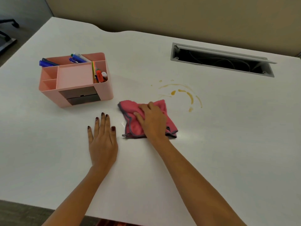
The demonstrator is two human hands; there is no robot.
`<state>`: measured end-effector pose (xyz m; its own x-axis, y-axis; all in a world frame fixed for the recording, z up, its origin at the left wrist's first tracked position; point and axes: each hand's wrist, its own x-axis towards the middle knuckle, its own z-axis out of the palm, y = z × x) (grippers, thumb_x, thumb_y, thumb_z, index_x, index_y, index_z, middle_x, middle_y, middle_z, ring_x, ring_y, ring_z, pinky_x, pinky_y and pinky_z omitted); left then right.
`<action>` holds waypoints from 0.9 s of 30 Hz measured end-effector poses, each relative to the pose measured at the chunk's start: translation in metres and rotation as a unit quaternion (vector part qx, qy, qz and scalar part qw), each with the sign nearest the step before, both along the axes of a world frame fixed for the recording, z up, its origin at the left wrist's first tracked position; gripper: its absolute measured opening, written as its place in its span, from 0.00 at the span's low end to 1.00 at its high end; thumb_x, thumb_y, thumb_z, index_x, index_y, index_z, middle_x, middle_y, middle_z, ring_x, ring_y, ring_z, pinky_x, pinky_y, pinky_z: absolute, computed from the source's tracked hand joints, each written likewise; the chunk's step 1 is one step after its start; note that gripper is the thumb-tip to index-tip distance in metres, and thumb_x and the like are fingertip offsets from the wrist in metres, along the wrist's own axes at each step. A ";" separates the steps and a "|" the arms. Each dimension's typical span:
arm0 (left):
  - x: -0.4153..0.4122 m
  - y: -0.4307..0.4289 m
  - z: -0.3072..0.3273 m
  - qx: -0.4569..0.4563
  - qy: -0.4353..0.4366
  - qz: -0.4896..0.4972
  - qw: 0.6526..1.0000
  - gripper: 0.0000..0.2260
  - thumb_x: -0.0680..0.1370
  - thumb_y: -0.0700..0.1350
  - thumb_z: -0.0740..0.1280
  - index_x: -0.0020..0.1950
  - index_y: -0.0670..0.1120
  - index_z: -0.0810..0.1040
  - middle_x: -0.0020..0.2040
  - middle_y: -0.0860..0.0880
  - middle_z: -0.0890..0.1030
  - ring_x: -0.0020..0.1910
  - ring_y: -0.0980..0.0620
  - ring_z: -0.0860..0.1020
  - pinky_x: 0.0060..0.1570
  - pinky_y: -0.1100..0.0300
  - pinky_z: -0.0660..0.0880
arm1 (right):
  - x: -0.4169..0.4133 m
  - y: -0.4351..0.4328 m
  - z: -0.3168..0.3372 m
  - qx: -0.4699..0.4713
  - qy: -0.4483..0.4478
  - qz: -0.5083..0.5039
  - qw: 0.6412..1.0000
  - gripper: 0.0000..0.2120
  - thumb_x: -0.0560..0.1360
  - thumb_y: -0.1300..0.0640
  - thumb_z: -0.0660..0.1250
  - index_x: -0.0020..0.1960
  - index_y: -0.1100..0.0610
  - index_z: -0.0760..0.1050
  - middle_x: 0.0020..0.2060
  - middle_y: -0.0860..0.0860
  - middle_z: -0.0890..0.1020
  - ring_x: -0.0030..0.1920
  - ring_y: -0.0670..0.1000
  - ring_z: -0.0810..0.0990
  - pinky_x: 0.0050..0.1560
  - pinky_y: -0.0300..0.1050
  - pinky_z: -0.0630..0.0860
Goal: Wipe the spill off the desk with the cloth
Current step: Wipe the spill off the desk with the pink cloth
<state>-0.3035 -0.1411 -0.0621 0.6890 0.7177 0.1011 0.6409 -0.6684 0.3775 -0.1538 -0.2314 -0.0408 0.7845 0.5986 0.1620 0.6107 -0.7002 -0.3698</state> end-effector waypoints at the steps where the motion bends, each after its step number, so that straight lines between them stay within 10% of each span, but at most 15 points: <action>1: 0.000 0.000 0.000 -0.010 -0.013 0.002 1.000 0.26 0.81 0.52 0.41 0.77 0.45 0.55 0.78 0.49 0.57 0.78 0.51 0.52 0.77 0.48 0.47 | -0.009 0.003 0.000 0.007 -0.002 0.023 1.000 0.19 0.78 0.42 0.59 0.62 0.51 0.74 0.54 0.51 0.77 0.52 0.53 0.75 0.43 0.47 0.71; 8: 0.000 0.000 0.002 -0.036 -0.041 0.005 0.998 0.26 0.81 0.52 0.41 0.77 0.46 0.56 0.78 0.50 0.57 0.77 0.51 0.53 0.77 0.48 0.47 | -0.043 -0.043 -0.006 0.044 -0.048 0.091 0.994 0.17 0.75 0.42 0.61 0.55 0.51 0.79 0.44 0.51 0.81 0.43 0.54 0.78 0.34 0.48 0.76; 18: -0.001 -0.001 0.000 0.005 0.016 -0.006 1.000 0.30 0.80 0.57 0.36 0.78 0.45 0.52 0.79 0.49 0.54 0.78 0.50 0.50 0.77 0.49 0.44 | 0.011 -0.083 -0.002 0.049 -0.005 -0.159 0.986 0.17 0.76 0.44 0.64 0.58 0.53 0.78 0.48 0.52 0.80 0.46 0.54 0.78 0.37 0.49 0.75; 27: 0.000 -0.001 0.000 0.017 0.035 -0.008 0.999 0.29 0.80 0.56 0.39 0.77 0.44 0.53 0.78 0.47 0.54 0.78 0.48 0.51 0.77 0.47 0.45 | -0.014 -0.087 -0.006 0.035 -0.031 -0.063 0.997 0.15 0.75 0.44 0.65 0.56 0.52 0.79 0.46 0.52 0.80 0.44 0.54 0.78 0.34 0.45 0.73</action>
<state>-0.3031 -0.1420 -0.0621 0.7070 0.7032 0.0756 0.6539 -0.6906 0.3090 -0.1681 -0.3181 -0.0470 0.8403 0.4813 0.2495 0.5421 -0.7470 -0.3848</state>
